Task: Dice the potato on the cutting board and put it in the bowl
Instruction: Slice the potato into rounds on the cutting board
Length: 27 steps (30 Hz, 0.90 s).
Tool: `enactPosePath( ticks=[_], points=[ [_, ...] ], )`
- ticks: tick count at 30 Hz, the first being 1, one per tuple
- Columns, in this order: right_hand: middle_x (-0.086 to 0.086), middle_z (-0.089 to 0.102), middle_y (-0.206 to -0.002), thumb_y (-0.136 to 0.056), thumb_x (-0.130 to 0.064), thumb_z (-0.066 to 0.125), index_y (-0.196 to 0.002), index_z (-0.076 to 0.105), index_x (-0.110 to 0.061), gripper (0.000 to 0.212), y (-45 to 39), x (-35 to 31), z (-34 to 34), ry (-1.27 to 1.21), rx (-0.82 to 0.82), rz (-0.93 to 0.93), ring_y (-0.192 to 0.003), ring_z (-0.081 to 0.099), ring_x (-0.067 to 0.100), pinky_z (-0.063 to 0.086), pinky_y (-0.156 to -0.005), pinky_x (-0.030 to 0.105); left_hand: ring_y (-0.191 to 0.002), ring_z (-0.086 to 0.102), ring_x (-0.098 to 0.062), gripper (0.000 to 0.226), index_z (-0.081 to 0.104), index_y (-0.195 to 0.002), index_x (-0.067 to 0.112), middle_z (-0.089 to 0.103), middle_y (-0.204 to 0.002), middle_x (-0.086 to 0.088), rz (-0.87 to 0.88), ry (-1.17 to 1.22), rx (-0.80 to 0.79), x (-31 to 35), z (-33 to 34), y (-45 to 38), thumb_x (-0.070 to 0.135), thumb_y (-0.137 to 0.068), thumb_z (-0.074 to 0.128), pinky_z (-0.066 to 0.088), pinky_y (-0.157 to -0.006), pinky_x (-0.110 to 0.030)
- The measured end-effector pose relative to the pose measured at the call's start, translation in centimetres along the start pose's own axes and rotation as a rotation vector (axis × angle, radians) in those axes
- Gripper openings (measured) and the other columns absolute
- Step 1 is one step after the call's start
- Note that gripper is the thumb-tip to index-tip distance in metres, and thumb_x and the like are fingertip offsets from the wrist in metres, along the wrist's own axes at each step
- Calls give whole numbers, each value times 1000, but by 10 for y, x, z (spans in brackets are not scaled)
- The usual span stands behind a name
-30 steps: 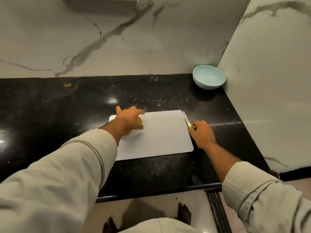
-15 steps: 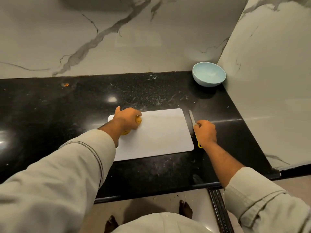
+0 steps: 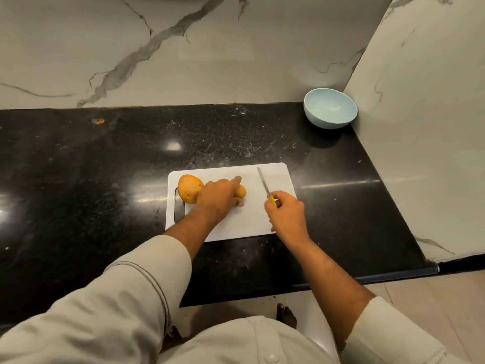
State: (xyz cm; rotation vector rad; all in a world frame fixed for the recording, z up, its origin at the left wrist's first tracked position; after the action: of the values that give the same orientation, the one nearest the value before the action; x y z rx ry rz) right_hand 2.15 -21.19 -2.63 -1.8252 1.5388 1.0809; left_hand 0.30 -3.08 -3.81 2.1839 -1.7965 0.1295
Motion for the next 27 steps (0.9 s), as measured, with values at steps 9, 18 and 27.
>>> enactPosePath(
  ticks=[9, 18, 27],
  points=[
    [10, 67, -87, -98, -19, 41, -110, 62, -8, 26, 9, -3, 30, 443, -80, -234, -75, 62, 24, 55, -73, 41, -77, 52, -15, 20, 67, -103, 12, 67, -94, -4, -55, 255, 150, 4, 9, 6, 8, -85, 58, 43, -68, -28],
    [5, 66, -102, -104, -27, 33, -151, 26, -14, 49, 10, 8, 47, 668, -200, -250, -82, 63, 16, 53, -75, 29, -78, 54, -17, 8, 61, -95, 17, 67, -94, -5, -58, 214, 127, 8, 7, 10, 13, -90, 57, 43, -66, -26],
    [4, 66, -100, -104, -28, 36, -150, 27, -14, 50, 10, 7, 55, 675, -184, -241, -80, 63, 16, 54, -73, 29, -85, 61, -22, 17, 54, -111, 15, 66, -101, -8, -72, 126, 111, 13, 5, 8, 14, -94, 53, 46, -68, -27]
  ],
)
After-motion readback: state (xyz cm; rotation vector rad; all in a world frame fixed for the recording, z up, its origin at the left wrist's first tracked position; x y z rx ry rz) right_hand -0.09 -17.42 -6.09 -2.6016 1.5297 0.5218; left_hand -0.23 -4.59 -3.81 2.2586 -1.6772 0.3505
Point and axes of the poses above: each hand's wrist, its own y-axis away from the middle knuckle, its own z-axis out of the palm, x = y × z, the point moved 1 cm from there along -y, towards the middle knuckle
